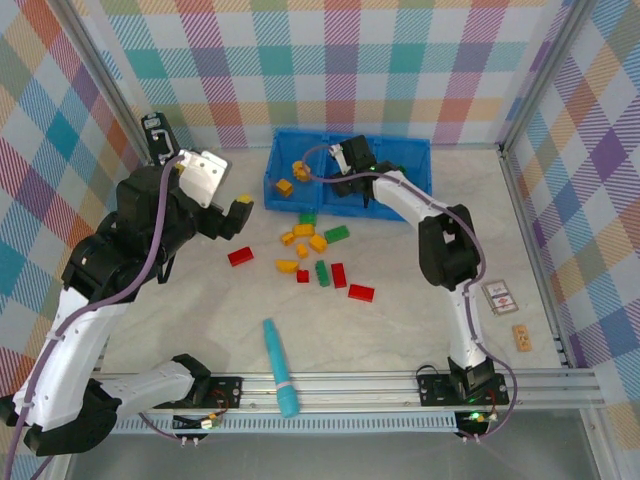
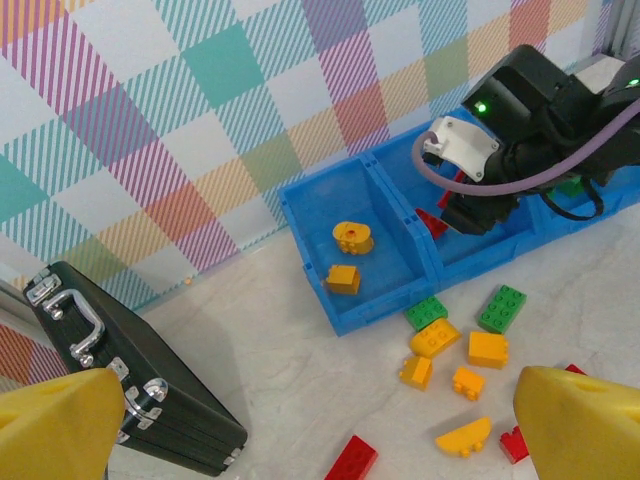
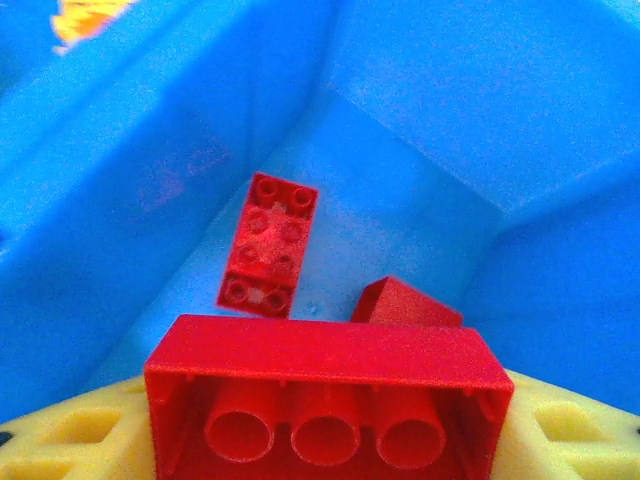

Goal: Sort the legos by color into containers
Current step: Place the lego in the container.

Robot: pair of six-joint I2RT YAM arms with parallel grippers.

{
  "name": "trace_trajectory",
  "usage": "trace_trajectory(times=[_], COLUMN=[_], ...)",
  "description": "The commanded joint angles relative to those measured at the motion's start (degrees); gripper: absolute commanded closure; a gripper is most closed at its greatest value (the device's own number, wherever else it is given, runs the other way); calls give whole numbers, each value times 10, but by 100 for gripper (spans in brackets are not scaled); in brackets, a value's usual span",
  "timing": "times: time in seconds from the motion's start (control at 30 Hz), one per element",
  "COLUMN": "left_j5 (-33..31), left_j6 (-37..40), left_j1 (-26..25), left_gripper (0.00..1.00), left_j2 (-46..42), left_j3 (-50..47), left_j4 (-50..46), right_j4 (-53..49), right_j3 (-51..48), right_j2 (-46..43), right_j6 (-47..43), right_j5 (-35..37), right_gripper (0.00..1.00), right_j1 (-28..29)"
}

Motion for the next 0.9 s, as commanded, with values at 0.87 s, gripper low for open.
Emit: trace_trajectory(times=[0.87], left_j5=[-13], left_j6=[9], left_j1=[-5], left_gripper=[0], left_j2=[36], left_j3=[37], left_j4=[-12], right_j4=[-40], right_j3=[153], right_j2=[81], right_j6=[-69], right_j5=[-39], right_gripper=[38], right_j1=[-13])
